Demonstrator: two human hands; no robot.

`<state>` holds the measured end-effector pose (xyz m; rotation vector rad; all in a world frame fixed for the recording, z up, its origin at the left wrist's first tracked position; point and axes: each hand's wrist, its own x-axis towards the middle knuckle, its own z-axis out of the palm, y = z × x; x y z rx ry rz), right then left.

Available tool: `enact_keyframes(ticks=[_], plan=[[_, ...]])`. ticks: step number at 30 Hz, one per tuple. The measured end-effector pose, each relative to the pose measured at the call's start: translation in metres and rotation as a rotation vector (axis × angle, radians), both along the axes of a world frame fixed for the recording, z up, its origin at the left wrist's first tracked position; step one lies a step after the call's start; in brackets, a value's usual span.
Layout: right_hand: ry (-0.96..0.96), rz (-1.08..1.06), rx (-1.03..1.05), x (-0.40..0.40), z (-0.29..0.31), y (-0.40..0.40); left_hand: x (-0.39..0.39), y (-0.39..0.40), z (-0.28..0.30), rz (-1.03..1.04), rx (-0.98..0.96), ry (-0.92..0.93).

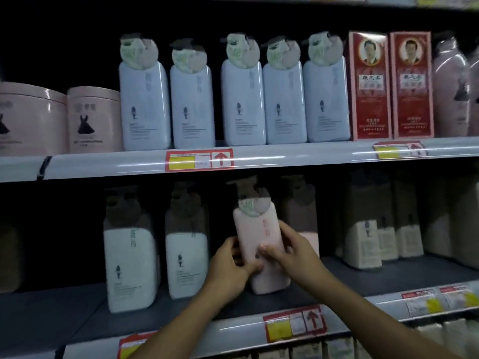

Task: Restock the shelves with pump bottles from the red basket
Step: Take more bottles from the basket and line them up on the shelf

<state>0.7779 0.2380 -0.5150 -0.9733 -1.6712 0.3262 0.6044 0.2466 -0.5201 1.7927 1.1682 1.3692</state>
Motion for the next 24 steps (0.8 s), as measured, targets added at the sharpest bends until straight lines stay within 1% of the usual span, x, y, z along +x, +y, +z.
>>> enact_keyframes(ticks=[4,7,9,12,16,20,24], plan=[[0.05,-0.117,-0.051,0.001,-0.009,0.006,0.017,0.004,-0.003,0.034,0.007,0.112],[-0.038,-0.268,-0.056,0.001,-0.017,0.004,0.018,0.004,-0.006,0.066,0.059,0.184],[-0.031,-0.334,-0.091,-0.002,-0.021,0.0,0.013,0.007,-0.007,0.105,0.076,0.218],[0.022,-0.391,-0.168,-0.007,-0.027,-0.003,0.01,0.012,-0.015,0.168,0.08,0.244],[0.064,-0.468,-0.147,-0.015,-0.027,0.003,0.017,0.019,-0.02,0.274,0.103,0.281],[0.097,-0.507,-0.172,-0.02,-0.027,0.014,0.023,0.034,-0.016,0.289,0.063,0.273],[0.109,-0.503,-0.216,-0.021,-0.025,0.021,0.026,0.04,-0.016,0.319,0.06,0.259]])
